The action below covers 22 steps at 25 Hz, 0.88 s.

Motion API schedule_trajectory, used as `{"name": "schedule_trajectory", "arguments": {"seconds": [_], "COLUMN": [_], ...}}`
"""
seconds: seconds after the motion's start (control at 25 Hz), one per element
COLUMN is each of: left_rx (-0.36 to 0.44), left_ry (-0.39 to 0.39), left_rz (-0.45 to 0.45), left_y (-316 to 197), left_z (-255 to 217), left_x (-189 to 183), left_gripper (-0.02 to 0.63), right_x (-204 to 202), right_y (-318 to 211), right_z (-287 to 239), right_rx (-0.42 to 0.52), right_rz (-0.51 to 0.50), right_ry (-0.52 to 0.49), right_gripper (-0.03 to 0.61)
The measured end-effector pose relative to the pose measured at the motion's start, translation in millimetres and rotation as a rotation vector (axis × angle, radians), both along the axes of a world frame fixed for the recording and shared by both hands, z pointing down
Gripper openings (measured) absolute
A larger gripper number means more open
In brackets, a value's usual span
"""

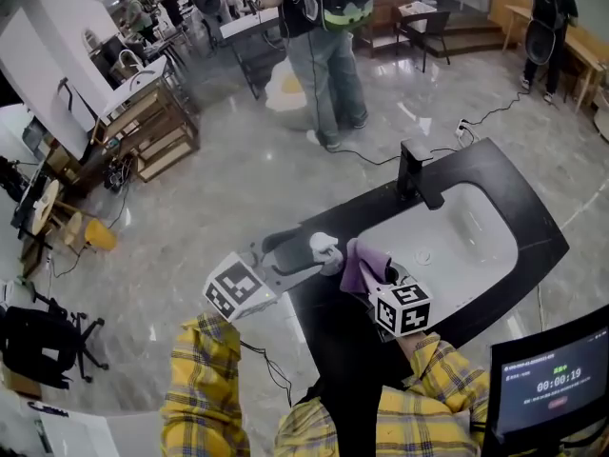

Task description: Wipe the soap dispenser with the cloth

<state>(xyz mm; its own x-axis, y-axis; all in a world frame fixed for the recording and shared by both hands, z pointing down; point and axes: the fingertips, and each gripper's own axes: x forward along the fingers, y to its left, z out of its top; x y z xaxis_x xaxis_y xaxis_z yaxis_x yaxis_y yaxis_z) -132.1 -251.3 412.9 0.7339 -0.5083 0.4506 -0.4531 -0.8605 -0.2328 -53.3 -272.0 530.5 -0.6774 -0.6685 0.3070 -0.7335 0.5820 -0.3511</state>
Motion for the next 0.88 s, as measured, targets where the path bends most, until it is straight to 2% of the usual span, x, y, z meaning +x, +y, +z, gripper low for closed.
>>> {"name": "schedule_trajectory", "arguments": {"seconds": [0.2,0.36,0.52,0.6,0.72,0.76,0.88], "left_rx": [-0.067,-0.168,-0.295,-0.326,-0.352,-0.362,-0.373], "left_ry": [-0.105,-0.126,-0.089,-0.05,-0.034,-0.027,0.02], "left_rz": [0.139,0.228,0.281,0.286,0.312,0.327,0.326], "left_y": [-13,-18,-18,-22,-23,-22,-24], "left_z": [13,27,42,45,52,54,51], "left_x": [10,17,22,25,28,29,32], "left_gripper": [0.275,0.276,0.275,0.275,0.266,0.248,0.124], "right_x": [8,15,23,27,32,33,33], "right_y": [6,9,11,11,9,9,9], "right_z": [-13,-16,-19,-19,-18,-18,-19], "right_rx": [0.023,0.025,0.023,0.022,0.016,0.016,0.016], "right_rz": [0.023,0.053,0.085,0.1,0.117,0.12,0.12], "right_ry": [-0.019,-0.028,-0.032,-0.033,-0.037,-0.038,-0.043], "right_gripper": [0.041,0.041,0.041,0.041,0.041,0.041,0.041]}}
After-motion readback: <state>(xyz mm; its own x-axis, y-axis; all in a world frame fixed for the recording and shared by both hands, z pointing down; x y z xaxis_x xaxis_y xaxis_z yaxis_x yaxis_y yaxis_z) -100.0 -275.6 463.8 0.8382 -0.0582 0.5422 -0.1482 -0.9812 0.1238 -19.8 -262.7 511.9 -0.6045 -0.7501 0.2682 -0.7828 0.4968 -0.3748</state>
